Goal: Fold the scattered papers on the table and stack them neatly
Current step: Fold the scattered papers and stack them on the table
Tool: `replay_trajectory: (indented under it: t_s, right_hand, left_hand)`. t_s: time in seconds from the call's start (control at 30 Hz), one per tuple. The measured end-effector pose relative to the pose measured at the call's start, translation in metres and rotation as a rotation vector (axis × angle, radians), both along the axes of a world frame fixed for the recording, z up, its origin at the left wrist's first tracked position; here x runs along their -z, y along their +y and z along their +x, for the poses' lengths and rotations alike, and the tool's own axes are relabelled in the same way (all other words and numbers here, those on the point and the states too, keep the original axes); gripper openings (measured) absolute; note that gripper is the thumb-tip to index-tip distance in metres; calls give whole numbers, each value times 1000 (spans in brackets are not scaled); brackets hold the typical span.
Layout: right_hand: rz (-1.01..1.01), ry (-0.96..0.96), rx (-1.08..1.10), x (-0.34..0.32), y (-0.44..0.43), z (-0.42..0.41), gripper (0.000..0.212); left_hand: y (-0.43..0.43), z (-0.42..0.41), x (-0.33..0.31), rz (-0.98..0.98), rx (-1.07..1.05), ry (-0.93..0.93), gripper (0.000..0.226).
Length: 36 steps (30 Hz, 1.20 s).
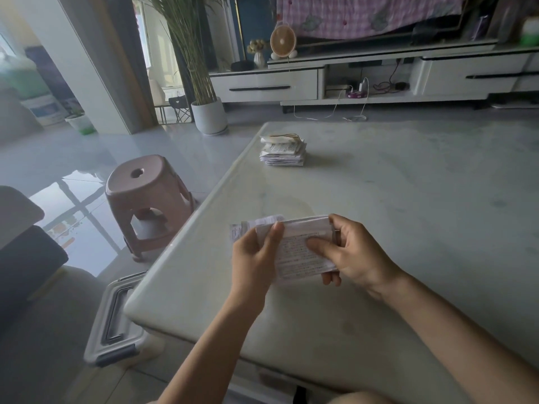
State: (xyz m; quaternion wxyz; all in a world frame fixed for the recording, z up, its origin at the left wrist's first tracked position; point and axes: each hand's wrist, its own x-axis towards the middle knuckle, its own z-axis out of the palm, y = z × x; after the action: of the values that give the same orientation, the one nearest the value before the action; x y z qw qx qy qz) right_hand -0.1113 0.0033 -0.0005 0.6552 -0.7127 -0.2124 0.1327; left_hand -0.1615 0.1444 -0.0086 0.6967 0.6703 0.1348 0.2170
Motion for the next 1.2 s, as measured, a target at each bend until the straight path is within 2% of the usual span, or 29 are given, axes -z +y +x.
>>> replay_trajectory:
  t_s: [0.17, 0.23, 0.33, 0.4, 0.5, 0.57, 0.63, 0.73, 0.8, 0.93, 1.03, 1.1, 1.2]
  right_hand:
    - [50, 36, -7, -6, 4, -3, 12]
    - [105, 48, 62, -9, 9, 0, 12]
    - [213, 65, 245, -14, 31, 7, 7]
    - [175, 9, 249, -16, 52, 5, 8]
    - [105, 15, 91, -21, 73, 10, 13]
    - [-80, -146, 107, -24, 74, 26, 22]
    - [-423, -296, 75, -21, 70, 44, 29]
    - [-851, -336, -161, -15, 69, 51, 64]
    - [-949, -331, -207, -17, 71, 50, 70]
    - [-952, -277, -186, -17, 63, 52, 49]
    - [-872, -327, -150, -7, 56, 50, 32]
    - [-702, -337, 8, -5, 48, 50, 20]
    - [-304, -169, 199, -12, 39, 53, 9]
  left_hand:
    - [4, 6, -3, 189, -67, -82, 21]
    - [8, 6, -8, 22, -18, -59, 28]
    - [9, 5, -16, -464, 208, -67, 37]
    - [6, 6, -17, -511, 175, -94, 28]
    - [22, 5, -24, -570, -67, -166, 21]
    - [48, 1, -32, -519, -238, -228, 16]
    - [68, -7, -35, -407, -338, -193, 16]
    - [78, -14, -30, -339, -301, -40, 17]
    - [79, -12, -27, -293, -250, 20, 18]
    - [77, -9, -24, -241, -202, 51, 19]
    - [77, -10, -25, -278, -175, 58, 18]
    - [75, -9, -26, -290, -142, 59, 17]
    - [64, -7, -28, -358, -58, 52, 20]
